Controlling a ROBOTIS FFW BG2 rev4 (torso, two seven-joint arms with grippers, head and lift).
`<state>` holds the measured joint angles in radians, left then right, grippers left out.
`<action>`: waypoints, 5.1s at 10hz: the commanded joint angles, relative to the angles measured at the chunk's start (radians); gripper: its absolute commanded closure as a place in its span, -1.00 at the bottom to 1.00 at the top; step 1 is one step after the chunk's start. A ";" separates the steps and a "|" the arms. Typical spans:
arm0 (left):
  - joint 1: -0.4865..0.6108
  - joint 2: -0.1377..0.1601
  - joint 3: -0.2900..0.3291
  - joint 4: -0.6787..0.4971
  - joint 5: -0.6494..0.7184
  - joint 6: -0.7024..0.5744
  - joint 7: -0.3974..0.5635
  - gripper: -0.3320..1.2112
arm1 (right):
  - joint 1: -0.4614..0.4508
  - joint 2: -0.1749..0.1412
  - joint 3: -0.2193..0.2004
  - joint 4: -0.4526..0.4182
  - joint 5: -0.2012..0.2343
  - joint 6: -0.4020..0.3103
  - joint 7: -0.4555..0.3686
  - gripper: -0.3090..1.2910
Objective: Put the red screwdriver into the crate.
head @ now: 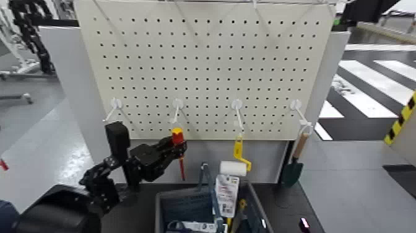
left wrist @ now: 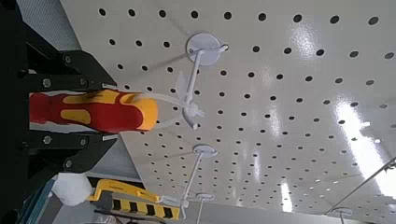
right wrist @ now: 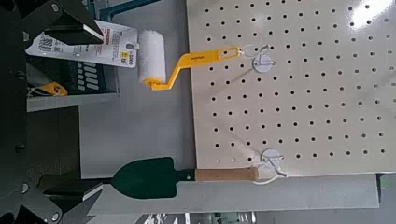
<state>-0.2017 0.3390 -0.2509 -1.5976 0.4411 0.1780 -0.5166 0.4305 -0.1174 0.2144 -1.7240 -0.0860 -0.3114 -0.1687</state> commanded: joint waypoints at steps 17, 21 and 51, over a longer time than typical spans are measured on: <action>0.260 -0.095 0.236 -0.320 0.039 0.319 -0.054 0.90 | 0.002 0.005 0.000 0.000 -0.006 0.012 0.000 -0.37; 0.268 -0.100 0.205 -0.202 0.102 0.316 -0.092 0.90 | 0.002 0.005 0.002 0.000 -0.006 0.014 0.000 -0.37; 0.561 -0.250 0.248 -0.206 -0.332 -0.255 0.326 -0.44 | 0.005 0.004 -0.004 0.000 -0.015 0.000 0.003 -0.37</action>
<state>0.3493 0.0935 -0.0082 -1.8046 0.1245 -0.0650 -0.1897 0.4356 -0.1127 0.2086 -1.7240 -0.1003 -0.3126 -0.1657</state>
